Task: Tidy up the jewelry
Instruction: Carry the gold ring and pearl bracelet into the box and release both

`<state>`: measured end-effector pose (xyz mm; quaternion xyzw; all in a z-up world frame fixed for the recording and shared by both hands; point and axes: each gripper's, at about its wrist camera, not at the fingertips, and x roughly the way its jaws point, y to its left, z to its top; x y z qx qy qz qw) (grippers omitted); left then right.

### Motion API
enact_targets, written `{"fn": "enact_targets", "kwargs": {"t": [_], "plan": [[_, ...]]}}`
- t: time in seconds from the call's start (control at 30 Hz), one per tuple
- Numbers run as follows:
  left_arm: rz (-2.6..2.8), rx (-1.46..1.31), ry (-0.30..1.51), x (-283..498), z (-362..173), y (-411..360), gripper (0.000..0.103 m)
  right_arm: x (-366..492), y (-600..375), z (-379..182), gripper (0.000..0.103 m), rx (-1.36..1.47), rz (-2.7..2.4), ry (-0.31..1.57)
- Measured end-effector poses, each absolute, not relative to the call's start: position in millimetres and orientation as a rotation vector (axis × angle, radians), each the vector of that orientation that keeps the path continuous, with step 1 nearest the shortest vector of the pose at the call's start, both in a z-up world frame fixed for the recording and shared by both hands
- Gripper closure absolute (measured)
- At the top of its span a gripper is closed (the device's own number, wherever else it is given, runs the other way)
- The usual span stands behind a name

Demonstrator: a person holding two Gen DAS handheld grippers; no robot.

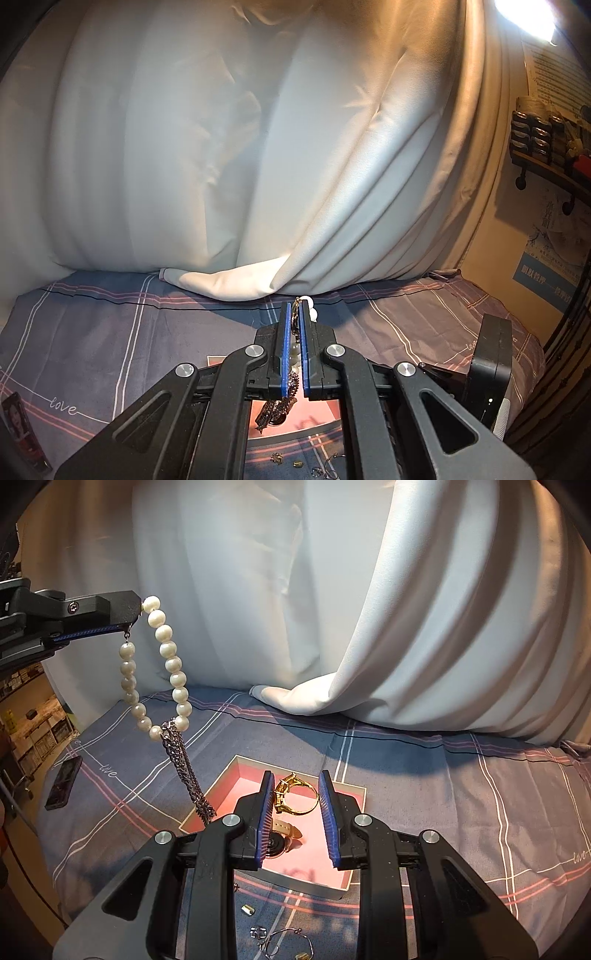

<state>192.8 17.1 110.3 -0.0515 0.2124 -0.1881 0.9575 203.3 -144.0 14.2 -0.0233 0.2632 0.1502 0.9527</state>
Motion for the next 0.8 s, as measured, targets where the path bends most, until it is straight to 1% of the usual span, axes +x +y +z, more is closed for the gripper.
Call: {"fn": "enact_targets", "kwargs": {"t": [0.3,0.8], "plan": [[-0.363,-0.099,0.448,215,111,15,0.098,223,-142,8,0.078,-0.05,0.305,0.566],[-0.341,-0.085,0.512,251,89,5,0.098,252,-136,-5,0.078,-0.066,0.306,0.617]]}}
